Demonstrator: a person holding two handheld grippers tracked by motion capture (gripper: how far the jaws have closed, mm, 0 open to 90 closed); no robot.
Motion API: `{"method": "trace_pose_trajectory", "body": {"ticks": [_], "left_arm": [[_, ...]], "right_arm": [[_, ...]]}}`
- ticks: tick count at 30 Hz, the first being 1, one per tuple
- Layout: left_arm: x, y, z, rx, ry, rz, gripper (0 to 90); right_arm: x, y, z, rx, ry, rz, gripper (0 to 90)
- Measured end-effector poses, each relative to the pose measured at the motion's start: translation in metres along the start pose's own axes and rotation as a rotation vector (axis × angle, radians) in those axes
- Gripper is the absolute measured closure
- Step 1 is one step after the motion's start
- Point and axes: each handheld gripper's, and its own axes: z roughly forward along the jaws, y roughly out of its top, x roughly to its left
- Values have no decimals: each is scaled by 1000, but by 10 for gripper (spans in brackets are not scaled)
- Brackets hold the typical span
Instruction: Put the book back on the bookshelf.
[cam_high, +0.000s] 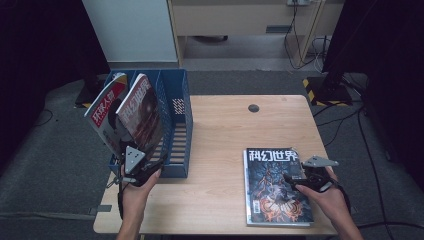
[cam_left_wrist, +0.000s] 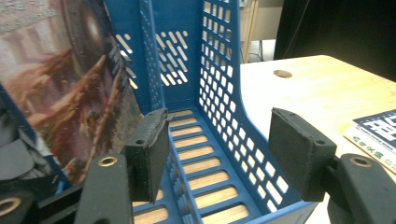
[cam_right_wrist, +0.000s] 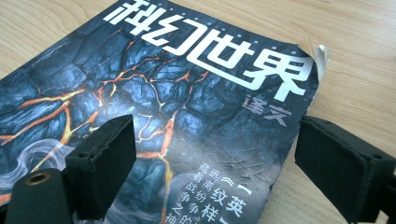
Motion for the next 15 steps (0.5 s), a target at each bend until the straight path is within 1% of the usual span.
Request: {"method": "trace_pose_trajectory", "body": {"ticks": [1,2,3,4,6,8,10,11,12,15], "left_arm": [[-1,0,1,1,-5,0,368],[-4,1,2,6,-15,2,362],[-4,1,2,6,-15,2,357],[-6,1,3,7,-19,4,355],[-10,2,4,9,-30,10,352],[-14,3,5,9,-41,27,332],[-20,5,9,20,-63,44,321],[-20,5,9,20,-63,44,314],[-22,6,10,23,-74,46,314],[-29,6,12,36,-103,55,268]], "right_arm": [[0,0,0,3,1,11,107],[-1,0,0,3,-4,11,102],[-1,0,0,3,-4,11,102],[-1,0,-1,4,-4,19,85],[-2,0,0,3,-9,20,77],[-3,0,-1,-5,-12,29,62],[-4,0,-1,0,-5,34,49],[-4,0,-1,0,-5,34,49],[-4,0,-1,0,-6,36,50],[-4,0,0,6,-4,37,46]]}}
